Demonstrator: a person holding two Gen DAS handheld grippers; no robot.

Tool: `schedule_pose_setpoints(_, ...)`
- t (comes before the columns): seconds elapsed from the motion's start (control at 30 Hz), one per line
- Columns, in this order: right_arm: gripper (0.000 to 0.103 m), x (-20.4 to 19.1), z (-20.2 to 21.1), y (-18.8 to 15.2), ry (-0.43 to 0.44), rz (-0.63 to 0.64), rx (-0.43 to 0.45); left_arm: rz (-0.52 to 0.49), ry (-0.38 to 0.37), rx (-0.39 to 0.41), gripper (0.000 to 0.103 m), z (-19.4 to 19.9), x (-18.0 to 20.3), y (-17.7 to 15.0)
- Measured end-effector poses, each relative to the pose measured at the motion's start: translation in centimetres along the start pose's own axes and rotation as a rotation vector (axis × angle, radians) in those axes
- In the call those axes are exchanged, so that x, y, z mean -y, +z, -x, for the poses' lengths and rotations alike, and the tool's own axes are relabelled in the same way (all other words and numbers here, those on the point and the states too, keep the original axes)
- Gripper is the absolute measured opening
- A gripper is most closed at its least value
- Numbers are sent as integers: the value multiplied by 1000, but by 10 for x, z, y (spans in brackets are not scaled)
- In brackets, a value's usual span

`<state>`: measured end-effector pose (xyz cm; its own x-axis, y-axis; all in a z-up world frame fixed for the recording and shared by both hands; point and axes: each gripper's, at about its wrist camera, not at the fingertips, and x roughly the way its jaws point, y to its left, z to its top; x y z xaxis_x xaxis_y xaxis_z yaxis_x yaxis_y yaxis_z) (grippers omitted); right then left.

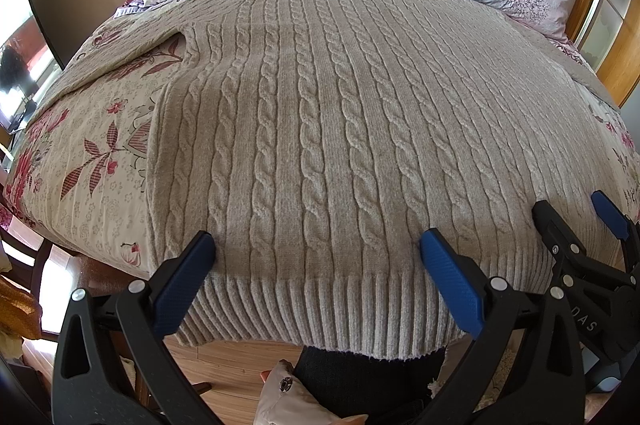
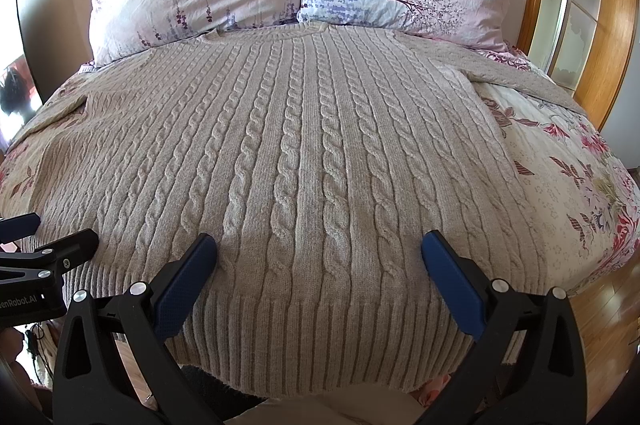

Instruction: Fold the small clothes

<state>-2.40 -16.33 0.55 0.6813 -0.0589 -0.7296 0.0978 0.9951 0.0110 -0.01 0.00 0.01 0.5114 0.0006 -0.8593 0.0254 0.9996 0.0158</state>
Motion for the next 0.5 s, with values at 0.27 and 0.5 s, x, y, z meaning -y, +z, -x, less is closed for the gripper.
schedule_pose_setpoints(0.27, 102, 0, -1, 0, 0, 0, -2, 0, -1, -2, 101, 0, 0, 0)
schedule_pose_setpoints(0.5, 102, -1, -3, 3, 3, 6, -9, 1, -1, -9, 101, 2, -1, 0)
